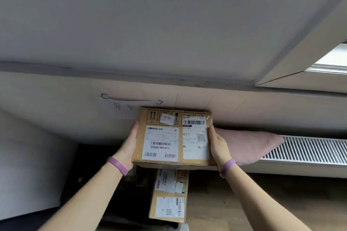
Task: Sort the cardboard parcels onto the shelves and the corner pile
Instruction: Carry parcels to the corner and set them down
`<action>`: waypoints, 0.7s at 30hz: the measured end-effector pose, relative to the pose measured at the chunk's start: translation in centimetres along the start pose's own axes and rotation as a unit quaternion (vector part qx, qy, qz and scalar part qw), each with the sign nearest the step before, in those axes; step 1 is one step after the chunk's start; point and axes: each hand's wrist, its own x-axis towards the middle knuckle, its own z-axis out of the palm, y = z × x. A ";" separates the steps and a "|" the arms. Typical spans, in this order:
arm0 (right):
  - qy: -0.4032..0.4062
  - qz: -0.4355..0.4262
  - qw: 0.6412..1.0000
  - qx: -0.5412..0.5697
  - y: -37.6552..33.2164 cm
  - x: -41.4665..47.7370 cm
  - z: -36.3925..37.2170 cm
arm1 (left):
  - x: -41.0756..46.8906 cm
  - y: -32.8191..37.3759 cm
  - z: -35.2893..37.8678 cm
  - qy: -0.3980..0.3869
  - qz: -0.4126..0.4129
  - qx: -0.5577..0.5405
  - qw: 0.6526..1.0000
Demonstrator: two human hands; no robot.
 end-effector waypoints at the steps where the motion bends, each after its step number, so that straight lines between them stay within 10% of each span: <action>1: 0.017 -0.024 0.999 -0.019 0.3 0.6 0.1 | 0.5 -0.1 0.0 0.003 -0.002 0.001 1.000; 13: 0.157 -0.193 0.944 -0.216 4.1 3.2 2.0 | 4.8 -2.7 -0.9 0.036 -0.034 -0.003 0.999; 21: 0.130 -0.117 0.957 -0.233 2.8 3.0 1.9 | 4.0 -2.1 -0.3 0.084 -0.025 0.017 0.996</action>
